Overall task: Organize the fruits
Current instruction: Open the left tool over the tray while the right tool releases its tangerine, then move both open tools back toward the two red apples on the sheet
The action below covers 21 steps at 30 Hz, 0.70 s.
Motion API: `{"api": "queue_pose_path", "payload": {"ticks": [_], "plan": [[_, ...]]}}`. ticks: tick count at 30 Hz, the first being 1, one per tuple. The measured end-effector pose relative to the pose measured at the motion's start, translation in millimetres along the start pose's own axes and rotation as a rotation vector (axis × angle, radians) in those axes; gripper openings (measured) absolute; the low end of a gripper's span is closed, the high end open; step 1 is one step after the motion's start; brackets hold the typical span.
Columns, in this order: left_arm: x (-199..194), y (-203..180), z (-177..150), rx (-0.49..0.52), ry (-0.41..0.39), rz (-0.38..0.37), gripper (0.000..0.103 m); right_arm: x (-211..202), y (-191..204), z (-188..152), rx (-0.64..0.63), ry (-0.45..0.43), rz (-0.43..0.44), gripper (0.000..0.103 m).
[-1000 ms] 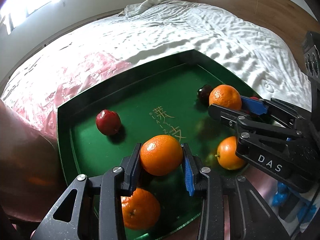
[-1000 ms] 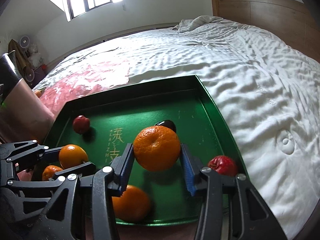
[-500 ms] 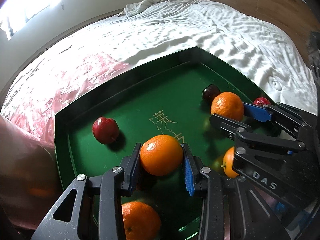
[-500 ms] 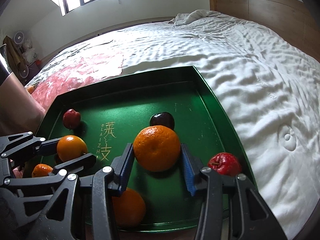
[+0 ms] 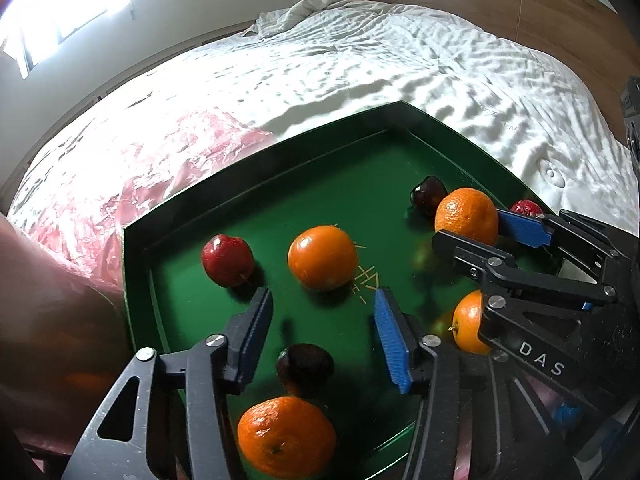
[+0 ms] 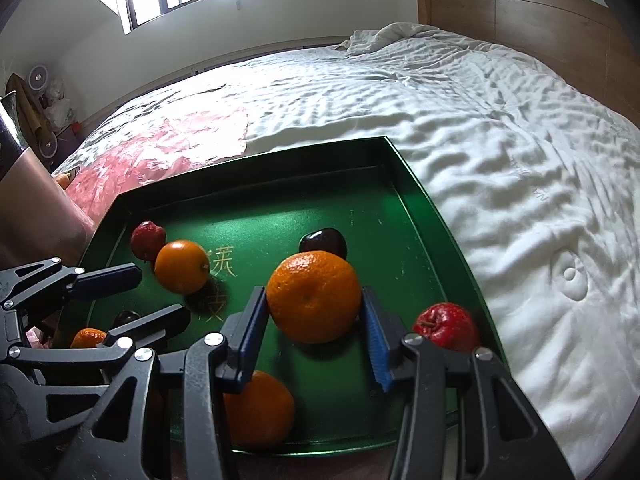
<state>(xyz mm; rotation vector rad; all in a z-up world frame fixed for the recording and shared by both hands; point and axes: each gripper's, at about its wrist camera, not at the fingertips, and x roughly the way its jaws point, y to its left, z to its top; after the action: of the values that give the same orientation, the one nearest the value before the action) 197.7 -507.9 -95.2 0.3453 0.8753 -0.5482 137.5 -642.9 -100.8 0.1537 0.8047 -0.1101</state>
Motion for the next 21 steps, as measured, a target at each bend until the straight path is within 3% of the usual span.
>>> {"api": "queue_pose_path", "payload": {"ticks": [3,8,16,21], "plan": [[-4.1,1.5,-0.9,-0.006,-0.003,0.001,0.054,-4.6,1.3,0.3,0.001,-0.008,-0.001,0.083],[-12.7,4.8,-2.7,-0.017,-0.008,0.005,0.056,-14.9,3.3,3.2,-0.002,-0.026,-0.005,0.096],[-33.7,6.6,-5.6,-0.025,-0.025,-0.002,0.057,-37.1,12.0,5.8,-0.007,-0.040,-0.014,0.100],[-53.9,9.9,-12.8,-0.042,-0.040,-0.013,0.063,-54.5,15.2,3.9,0.001,-0.049,-0.026,0.103]]}}
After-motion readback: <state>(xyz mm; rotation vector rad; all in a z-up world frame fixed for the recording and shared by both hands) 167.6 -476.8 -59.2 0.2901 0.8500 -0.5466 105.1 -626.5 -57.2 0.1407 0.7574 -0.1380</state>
